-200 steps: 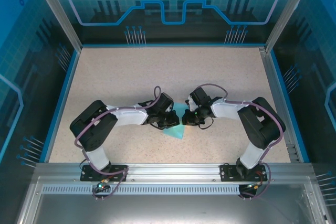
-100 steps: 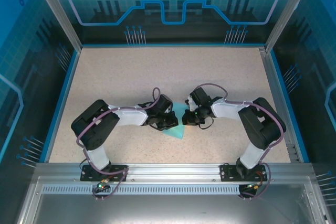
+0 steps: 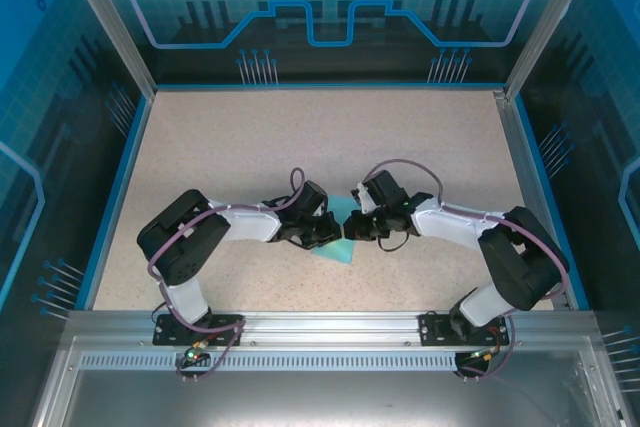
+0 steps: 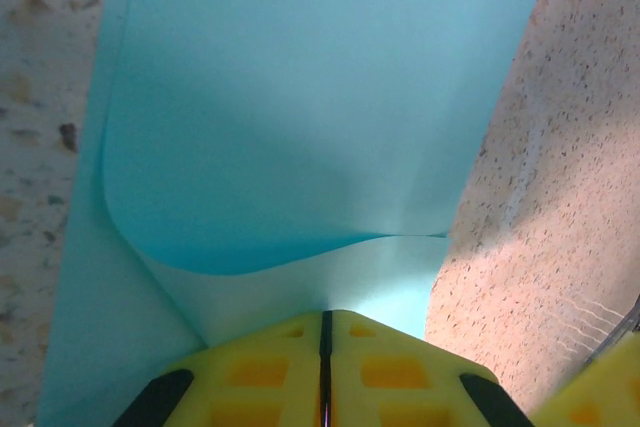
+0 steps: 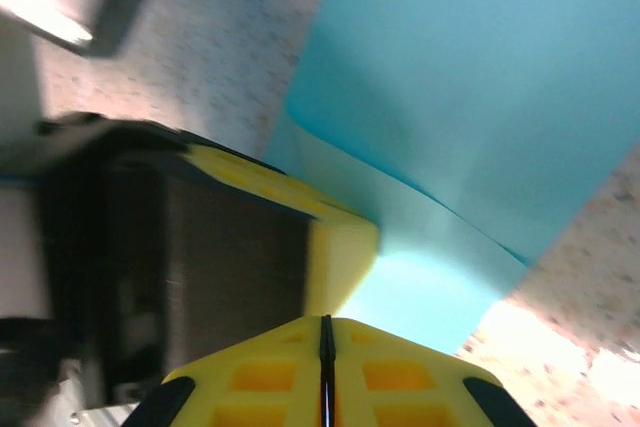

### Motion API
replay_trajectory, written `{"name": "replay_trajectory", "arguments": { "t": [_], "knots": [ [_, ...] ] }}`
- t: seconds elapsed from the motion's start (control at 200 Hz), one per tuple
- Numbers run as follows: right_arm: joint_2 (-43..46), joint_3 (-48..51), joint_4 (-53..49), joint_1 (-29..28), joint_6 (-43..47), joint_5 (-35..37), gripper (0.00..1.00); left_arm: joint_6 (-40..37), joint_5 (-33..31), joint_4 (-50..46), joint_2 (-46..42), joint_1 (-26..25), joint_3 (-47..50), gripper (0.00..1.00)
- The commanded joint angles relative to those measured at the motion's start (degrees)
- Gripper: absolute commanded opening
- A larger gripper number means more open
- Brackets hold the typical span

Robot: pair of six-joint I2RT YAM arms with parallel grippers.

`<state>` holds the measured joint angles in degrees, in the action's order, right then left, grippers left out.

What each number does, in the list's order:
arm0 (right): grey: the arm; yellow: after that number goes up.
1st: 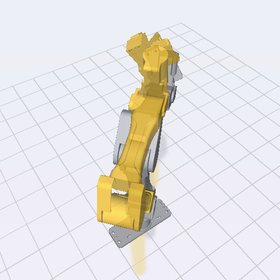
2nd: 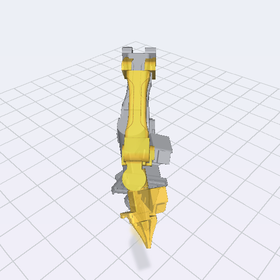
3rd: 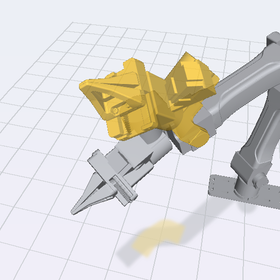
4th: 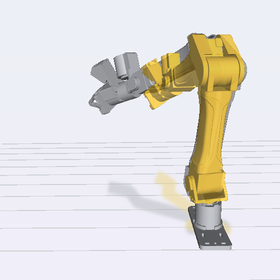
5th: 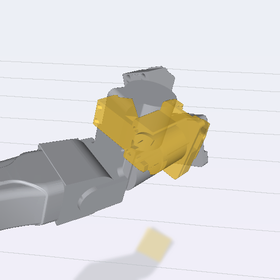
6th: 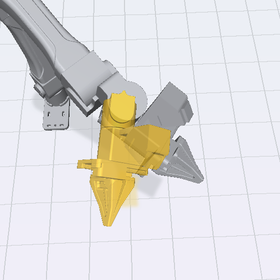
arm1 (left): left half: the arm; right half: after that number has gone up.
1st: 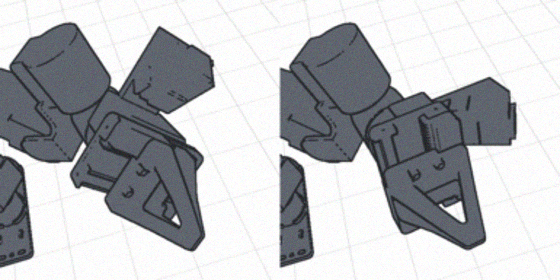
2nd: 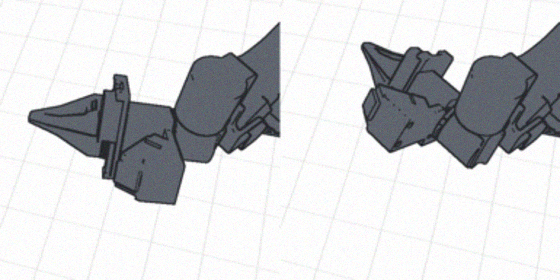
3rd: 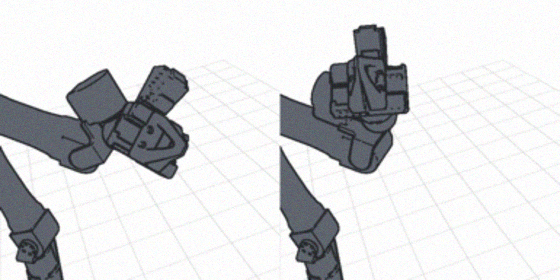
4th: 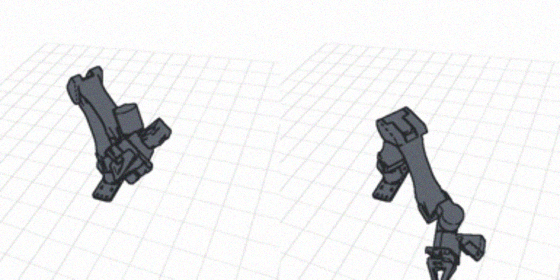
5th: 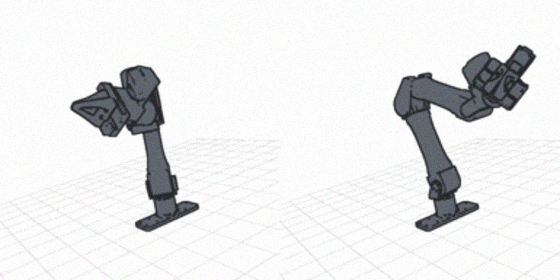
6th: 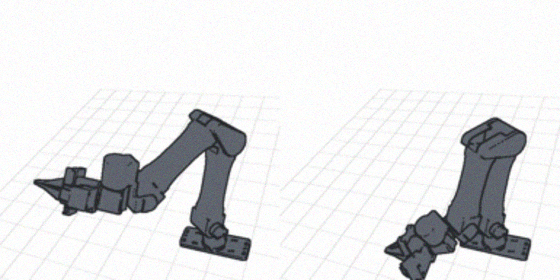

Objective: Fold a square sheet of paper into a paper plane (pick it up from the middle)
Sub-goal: Fold the triangle a second time at the center of the table.

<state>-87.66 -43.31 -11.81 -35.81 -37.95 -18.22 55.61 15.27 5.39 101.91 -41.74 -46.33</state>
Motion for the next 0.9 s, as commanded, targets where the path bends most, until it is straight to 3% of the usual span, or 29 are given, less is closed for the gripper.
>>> {"name": "replay_trajectory", "arguments": {
  "t": [0.0,0.535,0.895],
  "knots": [
    [-0.7,0.9,0.5,-0.6,-2.1,1.5,0.09,1.0,-1.4,-5.7,3.7,0.1,2.9,0.09],
    [-8.5,1.4,1.5,0.8,-0.9,0.5,0.09,1.2,-1.1,-6.3,2.3,0.1,2.3,0.09],
    [-15.2,1.4,-7.9,1.5,2.9,6.5,0.08,-3.7,-2.2,-8.0,1.1,3.5,-1.2,0.10]
  ]
}}
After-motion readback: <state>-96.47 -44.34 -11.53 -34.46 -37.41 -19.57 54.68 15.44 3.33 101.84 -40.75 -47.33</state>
